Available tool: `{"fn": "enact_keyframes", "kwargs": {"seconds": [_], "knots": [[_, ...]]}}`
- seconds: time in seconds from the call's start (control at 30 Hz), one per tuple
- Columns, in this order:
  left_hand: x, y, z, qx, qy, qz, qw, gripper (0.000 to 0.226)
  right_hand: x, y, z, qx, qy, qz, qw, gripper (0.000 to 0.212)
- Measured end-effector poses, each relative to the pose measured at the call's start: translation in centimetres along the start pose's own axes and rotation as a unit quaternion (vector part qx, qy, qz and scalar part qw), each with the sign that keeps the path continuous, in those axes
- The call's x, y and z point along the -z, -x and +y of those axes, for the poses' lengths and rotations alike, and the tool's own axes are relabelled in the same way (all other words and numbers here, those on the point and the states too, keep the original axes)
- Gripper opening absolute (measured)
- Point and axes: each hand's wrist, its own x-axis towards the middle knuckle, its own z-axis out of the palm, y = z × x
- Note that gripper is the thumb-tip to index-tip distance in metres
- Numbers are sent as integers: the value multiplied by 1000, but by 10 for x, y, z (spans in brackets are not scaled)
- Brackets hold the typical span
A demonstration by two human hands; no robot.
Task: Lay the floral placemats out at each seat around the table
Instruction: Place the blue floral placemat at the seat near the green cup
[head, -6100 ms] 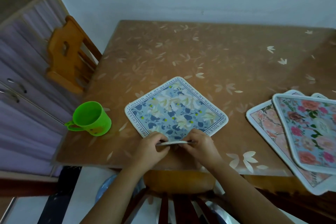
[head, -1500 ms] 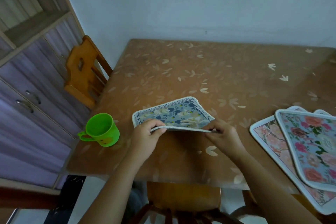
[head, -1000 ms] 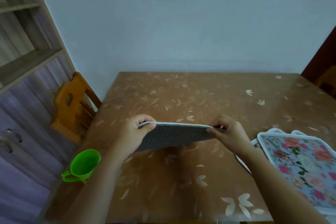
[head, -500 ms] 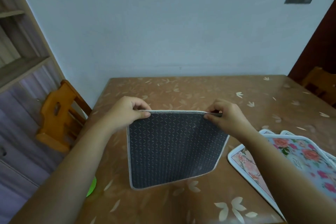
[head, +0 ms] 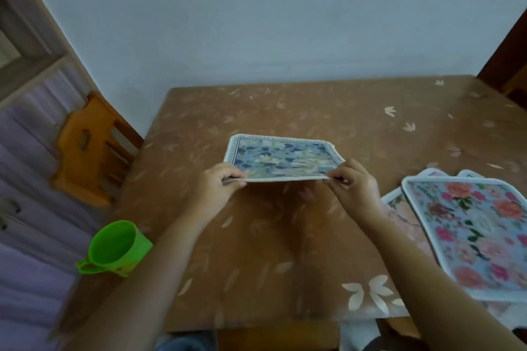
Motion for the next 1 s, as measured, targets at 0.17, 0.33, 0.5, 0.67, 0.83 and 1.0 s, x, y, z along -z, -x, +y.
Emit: {"fn": "enact_keyframes", "kwargs": {"seconds": [0.17,0.33,0.5,0.67,0.83,1.0], "knots": [[-44,70,-72,102,-27,-97,990,11,-40,73,41,-139,-7,-186,973,6],[-62,112,-97,123,-53,-130,983,10,-49,107,52,-164,5,-262,951,7],[-60,129,-103,105,-69,-122,985,10,-54,127,46,-195,0,-279,940,8],[-48,142,-110,108,-74,-106,986,10,-63,142,37,-196,-24,-272,942,8],[-38,151,-117,120,-74,-105,984,11,-71,149,30,-188,-33,-279,941,9],[-35,165,-121,135,-78,-103,982,11,-72,154,26,-173,-31,-281,944,9]]}}
